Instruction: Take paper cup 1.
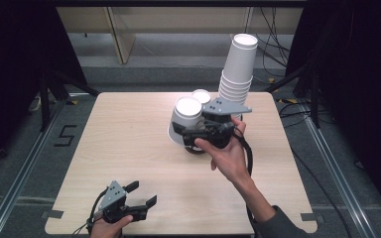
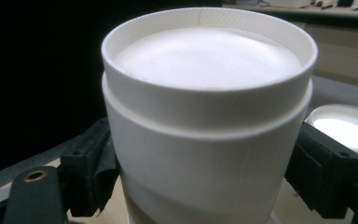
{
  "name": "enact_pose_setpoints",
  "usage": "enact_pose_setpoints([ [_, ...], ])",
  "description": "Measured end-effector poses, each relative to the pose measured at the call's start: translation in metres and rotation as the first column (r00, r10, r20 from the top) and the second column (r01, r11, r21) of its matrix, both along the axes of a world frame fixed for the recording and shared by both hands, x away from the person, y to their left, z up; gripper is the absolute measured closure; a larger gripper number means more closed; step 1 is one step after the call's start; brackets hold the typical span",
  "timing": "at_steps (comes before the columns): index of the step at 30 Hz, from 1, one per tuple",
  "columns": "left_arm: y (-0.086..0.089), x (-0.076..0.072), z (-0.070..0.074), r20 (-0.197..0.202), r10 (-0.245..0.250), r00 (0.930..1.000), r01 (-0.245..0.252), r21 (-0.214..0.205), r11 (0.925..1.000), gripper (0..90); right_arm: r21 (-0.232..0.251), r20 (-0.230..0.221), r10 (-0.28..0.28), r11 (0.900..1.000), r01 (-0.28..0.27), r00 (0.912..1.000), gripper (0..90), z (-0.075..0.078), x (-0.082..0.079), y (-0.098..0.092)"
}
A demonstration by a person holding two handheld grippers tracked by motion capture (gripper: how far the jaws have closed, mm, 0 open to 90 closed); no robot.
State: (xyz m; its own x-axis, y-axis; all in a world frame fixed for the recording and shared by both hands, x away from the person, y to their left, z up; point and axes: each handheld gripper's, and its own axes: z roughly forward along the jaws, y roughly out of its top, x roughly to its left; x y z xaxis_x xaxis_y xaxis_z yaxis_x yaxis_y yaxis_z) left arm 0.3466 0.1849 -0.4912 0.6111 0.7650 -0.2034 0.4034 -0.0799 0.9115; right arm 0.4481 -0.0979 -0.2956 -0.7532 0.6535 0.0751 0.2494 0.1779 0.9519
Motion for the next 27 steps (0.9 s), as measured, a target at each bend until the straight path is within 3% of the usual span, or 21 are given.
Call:
enact_pose_setpoints([
  [2,0.000,0.000,0.000,0.001,0.001,1.0000,-0.001,-0.003,1.0000,14.6,-0.012,0.013,0.010,0.9999,-0.010,0.9999,19.0,-0.011,-0.003,0.001],
  [3,0.000,0.000,0.000,0.001,-0.001,1.0000,0.001,0.001,1.0000,14.6,-0.011,-0.009,0.024,0.9997,-0.024,0.9997,19.0,-0.019,-0.006,0.002],
  [8,0.000,0.000,-0.001,0.007,-0.002,1.0000,0.002,-0.014,0.9999,14.5,-0.022,-0.026,0.060,0.9979,-0.061,0.9979,19.0,-0.048,-0.012,0.004],
  [10,0.000,0.000,0.000,0.003,0.002,1.0000,-0.002,-0.009,1.0000,14.6,-0.019,-0.044,0.061,0.9979,-0.062,0.9972,19.0,-0.053,-0.014,0.004],
  [11,0.000,0.000,0.000,0.011,-0.007,0.9999,0.007,-0.010,0.9999,14.5,-0.021,-0.073,0.088,0.9957,-0.090,0.9934,19.0,-0.065,-0.014,0.005],
  [12,0.000,0.000,0.000,0.006,-0.002,1.0000,0.002,-0.007,1.0000,14.6,-0.006,-0.097,0.085,0.9962,-0.086,0.9916,19.0,-0.067,-0.016,0.004],
  [14,0.000,0.000,0.000,0.006,-0.003,1.0000,0.003,-0.006,1.0000,14.6,-0.031,-0.087,0.087,0.9955,-0.090,0.9924,19.0,-0.073,-0.016,0.005],
  [16,0.000,0.000,0.001,0.007,-0.004,1.0000,0.004,-0.009,0.9999,14.6,-0.025,-0.089,0.101,0.9943,-0.104,0.9909,19.0,-0.079,-0.016,0.006],
  [22,-0.001,0.000,0.001,0.007,-0.008,0.9999,0.008,-0.013,0.9999,14.6,-0.053,-0.124,0.111,0.9916,-0.118,0.9860,19.0,-0.096,-0.019,0.007],
  [27,-0.003,0.001,0.001,0.004,-0.012,0.9999,0.012,-0.015,0.9998,14.6,-0.039,-0.146,0.133,0.9894,-0.140,0.9803,19.0,-0.106,-0.020,0.011],
])
